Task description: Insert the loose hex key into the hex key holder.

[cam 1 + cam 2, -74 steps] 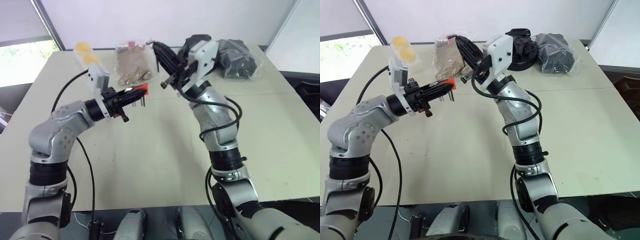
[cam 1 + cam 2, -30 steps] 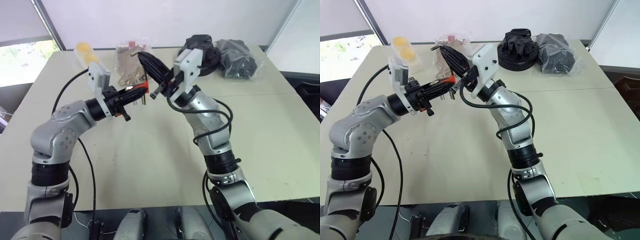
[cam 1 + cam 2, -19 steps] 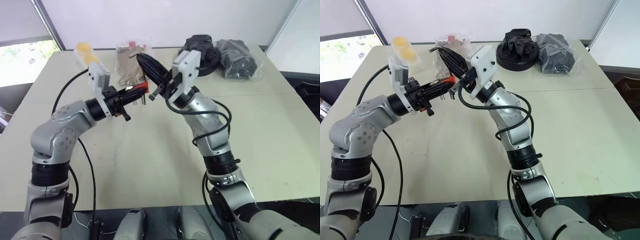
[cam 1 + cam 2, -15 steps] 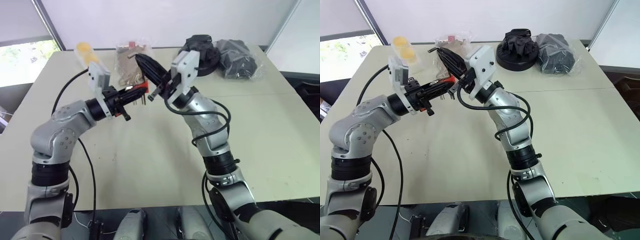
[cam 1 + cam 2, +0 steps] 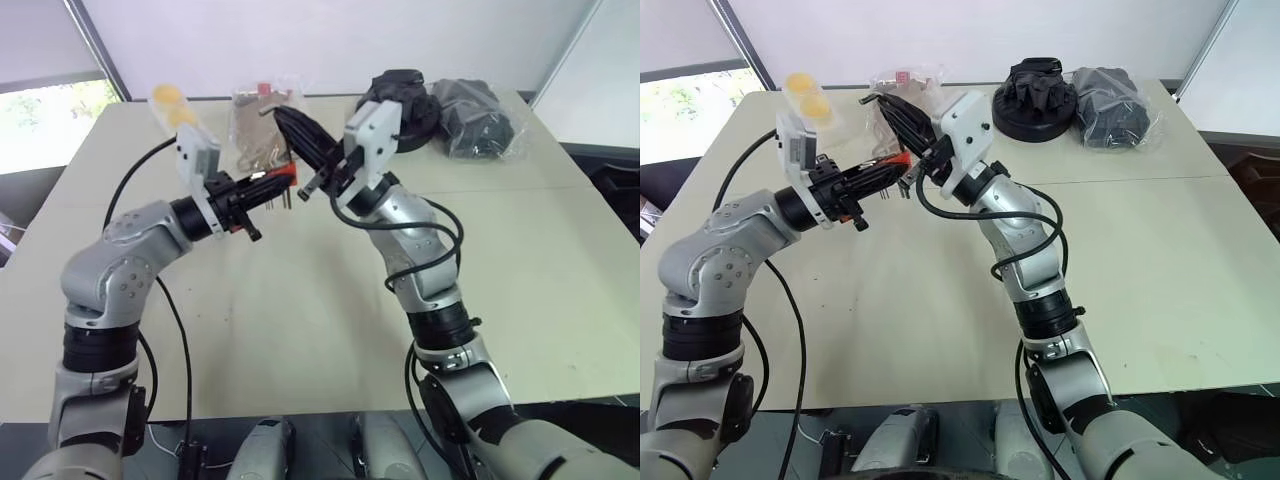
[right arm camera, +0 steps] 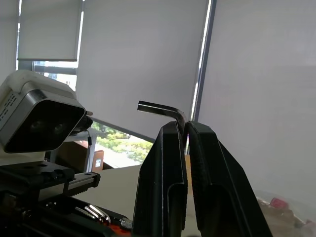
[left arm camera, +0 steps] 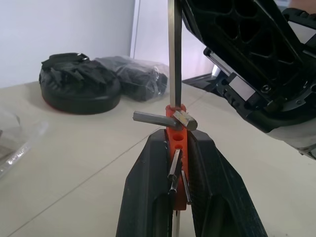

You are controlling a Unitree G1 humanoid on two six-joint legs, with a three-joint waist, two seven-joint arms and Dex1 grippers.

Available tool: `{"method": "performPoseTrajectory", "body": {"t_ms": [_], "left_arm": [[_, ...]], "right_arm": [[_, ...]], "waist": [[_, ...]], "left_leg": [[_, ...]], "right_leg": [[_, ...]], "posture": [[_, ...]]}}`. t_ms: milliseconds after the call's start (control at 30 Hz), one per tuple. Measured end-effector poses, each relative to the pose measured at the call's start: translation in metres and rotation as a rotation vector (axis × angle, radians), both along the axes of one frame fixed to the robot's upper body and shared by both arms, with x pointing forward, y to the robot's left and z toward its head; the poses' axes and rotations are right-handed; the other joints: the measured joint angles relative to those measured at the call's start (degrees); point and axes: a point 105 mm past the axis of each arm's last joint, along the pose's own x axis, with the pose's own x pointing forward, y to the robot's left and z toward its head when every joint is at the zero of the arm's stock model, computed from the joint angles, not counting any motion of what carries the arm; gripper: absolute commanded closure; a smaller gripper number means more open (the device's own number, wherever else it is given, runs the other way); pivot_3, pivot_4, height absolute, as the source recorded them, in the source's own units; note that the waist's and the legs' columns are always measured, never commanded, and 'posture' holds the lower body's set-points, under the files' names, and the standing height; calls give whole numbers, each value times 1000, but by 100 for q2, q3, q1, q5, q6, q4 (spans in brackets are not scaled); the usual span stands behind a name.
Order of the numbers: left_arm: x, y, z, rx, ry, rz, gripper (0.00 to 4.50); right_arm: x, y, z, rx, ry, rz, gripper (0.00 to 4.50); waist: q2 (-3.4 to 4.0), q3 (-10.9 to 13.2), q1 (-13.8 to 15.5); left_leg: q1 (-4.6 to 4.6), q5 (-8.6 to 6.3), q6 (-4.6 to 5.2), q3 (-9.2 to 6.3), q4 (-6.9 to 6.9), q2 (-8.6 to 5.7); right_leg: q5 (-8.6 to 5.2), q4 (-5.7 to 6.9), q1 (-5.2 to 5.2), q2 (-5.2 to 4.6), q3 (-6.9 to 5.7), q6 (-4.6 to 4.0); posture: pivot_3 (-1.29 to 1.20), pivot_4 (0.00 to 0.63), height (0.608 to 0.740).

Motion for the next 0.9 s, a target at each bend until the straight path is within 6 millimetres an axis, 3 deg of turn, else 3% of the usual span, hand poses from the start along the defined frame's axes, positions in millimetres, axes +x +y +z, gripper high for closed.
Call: {"method": "performPoseTrajectory", "body": {"t_ms": [400,500,667,833,900], "left_arm": [[0,0,1,-2,-4,1,4500],[0,0,1,-2,-4,2,4500],[0,0,1,-3,-6,3,4500],[1,0,1,-5,-7,8,4500],[-1,-1,2,-8,-13,2,4500]], "right_arm": [[0,0,0,0,-1,2,4422],[0,0,0,0,1,0,3466],[4,-5,-10,-22,33,-16,960],[3,-24,-29,-92,56,-47,960],[0,-46,-43,-140,79,-94,960]], "waist": [[0,0,1],[0,0,1],[0,0,7],[0,0,20],[-1,0,55]], "left_leg": [[0,0,0,0,6,0],[0,0,0,0,8,0],[0,0,0,0,9,-1],[-2,-1,1,0,14,-2],[-4,-3,4,-5,21,-6]], "right_leg": [[0,11,-2,0,0,0],[0,12,-2,0,0,0],[0,13,-2,0,0,0],[0,13,-1,-2,0,0],[0,13,4,-4,-1,0]], "posture": [[0,150,740],[0,150,740],[0,150,740],[0,150,740],[0,150,740]]}}
